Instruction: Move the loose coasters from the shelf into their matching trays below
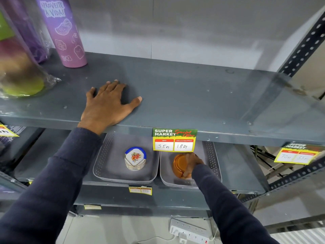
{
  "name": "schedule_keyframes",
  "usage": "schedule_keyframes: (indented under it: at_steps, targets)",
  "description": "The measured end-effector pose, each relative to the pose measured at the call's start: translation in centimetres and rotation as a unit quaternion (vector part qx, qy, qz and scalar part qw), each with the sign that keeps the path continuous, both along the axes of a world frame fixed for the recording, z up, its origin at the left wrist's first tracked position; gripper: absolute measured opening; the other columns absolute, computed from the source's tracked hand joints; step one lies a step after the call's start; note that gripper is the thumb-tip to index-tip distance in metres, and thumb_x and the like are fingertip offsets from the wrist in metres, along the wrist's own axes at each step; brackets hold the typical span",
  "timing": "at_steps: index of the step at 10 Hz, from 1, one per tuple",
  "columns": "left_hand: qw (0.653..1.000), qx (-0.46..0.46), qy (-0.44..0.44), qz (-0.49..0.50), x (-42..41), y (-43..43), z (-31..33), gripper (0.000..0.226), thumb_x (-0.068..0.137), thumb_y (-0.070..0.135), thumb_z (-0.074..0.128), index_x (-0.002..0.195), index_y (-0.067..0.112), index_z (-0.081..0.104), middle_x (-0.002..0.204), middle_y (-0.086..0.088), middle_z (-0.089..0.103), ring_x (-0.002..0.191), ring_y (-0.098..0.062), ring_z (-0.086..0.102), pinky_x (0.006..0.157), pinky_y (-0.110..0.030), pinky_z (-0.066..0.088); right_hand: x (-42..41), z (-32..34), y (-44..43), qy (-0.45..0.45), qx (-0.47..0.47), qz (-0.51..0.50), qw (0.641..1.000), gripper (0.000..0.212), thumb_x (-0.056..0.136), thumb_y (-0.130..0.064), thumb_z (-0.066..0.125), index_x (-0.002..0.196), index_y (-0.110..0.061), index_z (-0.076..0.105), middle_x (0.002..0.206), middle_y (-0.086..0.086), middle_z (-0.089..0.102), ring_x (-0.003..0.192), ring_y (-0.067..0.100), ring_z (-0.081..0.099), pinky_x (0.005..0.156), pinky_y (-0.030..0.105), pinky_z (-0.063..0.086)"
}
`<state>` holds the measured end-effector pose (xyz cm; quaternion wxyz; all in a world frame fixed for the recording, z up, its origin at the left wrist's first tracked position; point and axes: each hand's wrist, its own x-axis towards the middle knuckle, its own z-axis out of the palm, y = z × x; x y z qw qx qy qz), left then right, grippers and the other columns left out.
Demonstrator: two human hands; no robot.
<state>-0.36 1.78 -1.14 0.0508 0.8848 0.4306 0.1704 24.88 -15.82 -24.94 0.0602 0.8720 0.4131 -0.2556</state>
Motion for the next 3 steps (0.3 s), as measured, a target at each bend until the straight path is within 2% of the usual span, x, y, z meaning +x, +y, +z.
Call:
schedule_keyframes:
  at_steps: [1, 2, 3]
  targets:
    - [1.000, -0.005, -0.008, -0.002, 0.2, 0.2, 0.2, 0.079, 0.085, 0.078, 0.033, 0.145, 0.027, 0.041, 0.161, 0.001, 0.031, 0.150, -0.020, 0.023, 0.118, -0.052, 0.012, -0.2, -0.4, -0.4, 0.014, 0.011, -0.027, 0.999, 0.126, 0.054, -0.037, 0.099, 0.155, -0.023, 0.024, 0.153, 0.008, 0.041, 0.136, 0.037, 0.050, 0.109, 0.049, 0.050]
    - [1.000, -0.003, -0.001, 0.000, 0.3, 0.1, 0.4, 0.080, 0.084, 0.078, 0.033, 0.144, 0.027, 0.042, 0.161, 0.001, 0.032, 0.149, -0.020, 0.024, 0.118, -0.052, 0.013, -0.6, -0.7, -0.7, 0.019, 0.010, -0.023, 1.000, 0.132, 0.061, -0.036, 0.096, 0.159, -0.022, 0.008, 0.163, 0.009, 0.024, 0.145, 0.039, 0.039, 0.114, 0.051, 0.044]
    - [1.000, -0.011, -0.016, 0.005, -0.2, -0.3, 0.2, 0.078, 0.084, 0.077, 0.035, 0.143, 0.027, 0.043, 0.160, 0.002, 0.033, 0.149, -0.019, 0.024, 0.119, -0.051, 0.012, -0.8, -0.4, -1.9, 0.030, 0.029, 0.007, 0.999, 0.129, 0.072, -0.030, 0.089, 0.163, -0.018, -0.002, 0.171, 0.010, 0.005, 0.155, 0.034, 0.021, 0.121, 0.049, 0.035]
